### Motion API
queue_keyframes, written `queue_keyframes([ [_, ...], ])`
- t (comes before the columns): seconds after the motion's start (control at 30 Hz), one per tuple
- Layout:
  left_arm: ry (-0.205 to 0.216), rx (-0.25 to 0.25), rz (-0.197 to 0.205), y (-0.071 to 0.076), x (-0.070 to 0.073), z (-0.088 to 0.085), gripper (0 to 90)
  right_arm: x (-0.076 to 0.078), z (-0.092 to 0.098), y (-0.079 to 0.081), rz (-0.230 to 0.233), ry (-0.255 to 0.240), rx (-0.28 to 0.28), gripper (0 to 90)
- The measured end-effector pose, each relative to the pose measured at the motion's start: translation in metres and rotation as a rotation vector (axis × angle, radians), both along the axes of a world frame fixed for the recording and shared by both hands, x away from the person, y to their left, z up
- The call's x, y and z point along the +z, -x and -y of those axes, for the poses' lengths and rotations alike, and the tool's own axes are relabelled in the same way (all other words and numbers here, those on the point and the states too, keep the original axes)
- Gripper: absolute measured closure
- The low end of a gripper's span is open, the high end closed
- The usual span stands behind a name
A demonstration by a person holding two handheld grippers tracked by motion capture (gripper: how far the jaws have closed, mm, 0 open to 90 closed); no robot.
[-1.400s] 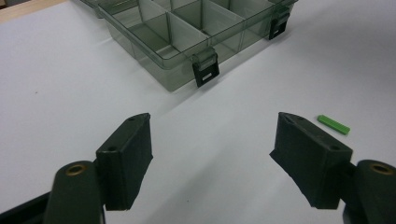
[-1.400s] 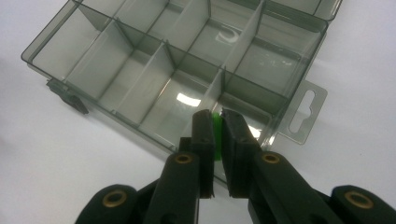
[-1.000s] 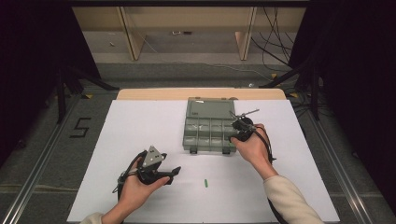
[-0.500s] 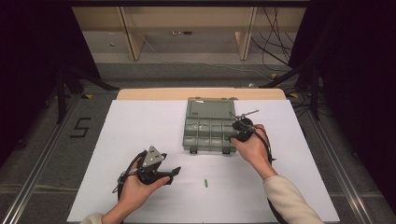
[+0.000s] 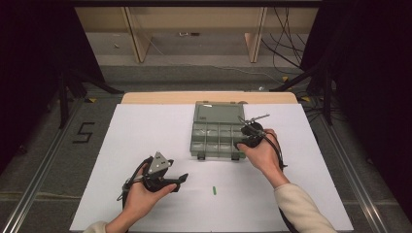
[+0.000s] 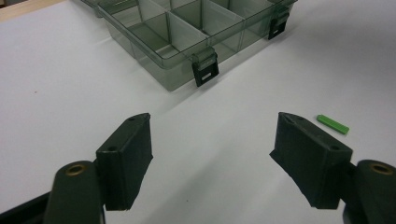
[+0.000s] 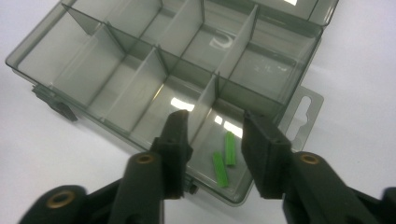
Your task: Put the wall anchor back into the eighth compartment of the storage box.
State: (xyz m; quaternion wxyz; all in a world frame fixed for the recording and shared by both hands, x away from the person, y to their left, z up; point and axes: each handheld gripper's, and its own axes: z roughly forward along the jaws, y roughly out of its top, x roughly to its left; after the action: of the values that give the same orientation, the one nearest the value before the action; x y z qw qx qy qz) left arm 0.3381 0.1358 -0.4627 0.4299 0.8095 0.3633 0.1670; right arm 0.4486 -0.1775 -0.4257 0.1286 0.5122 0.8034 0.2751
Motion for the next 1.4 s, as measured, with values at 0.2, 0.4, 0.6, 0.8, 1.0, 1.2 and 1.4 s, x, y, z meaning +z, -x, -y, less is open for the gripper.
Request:
queue_keyframes([
  [0.2,-0.01,-0.013,0.009,0.0,0.001,-0.001,27.5,0.006,-0.001,0.006,-0.001,-0.008,0.01,52.8],
  [0.4,-0.004,-0.015,0.0,0.0,0.001,-0.002,27.6,0.011,-0.005,0.015,-0.025,-0.019,0.016,50.5],
  [0.6,-0.005,-0.014,0.005,0.0,0.001,-0.002,27.5,0.012,-0.013,0.023,-0.04,-0.052,0.056,49.5],
  [0.8,-0.005,-0.01,0.011,0.0,0.001,-0.002,27.5,0.011,-0.022,0.032,-0.068,-0.044,0.089,50.0],
  [1.0,-0.007,-0.014,0.008,0.0,0.002,-0.002,27.6,0.008,-0.03,0.041,-0.123,-0.046,0.11,52.1],
  [1.2,-0.006,-0.011,0.011,0.0,0.001,-0.002,27.5,0.001,-0.041,0.05,-0.161,-0.024,0.162,52.5],
  [1.4,-0.009,-0.013,0.01,0.0,0.001,-0.002,27.5,-0.007,-0.051,0.063,-0.222,-0.005,0.197,54.5],
])
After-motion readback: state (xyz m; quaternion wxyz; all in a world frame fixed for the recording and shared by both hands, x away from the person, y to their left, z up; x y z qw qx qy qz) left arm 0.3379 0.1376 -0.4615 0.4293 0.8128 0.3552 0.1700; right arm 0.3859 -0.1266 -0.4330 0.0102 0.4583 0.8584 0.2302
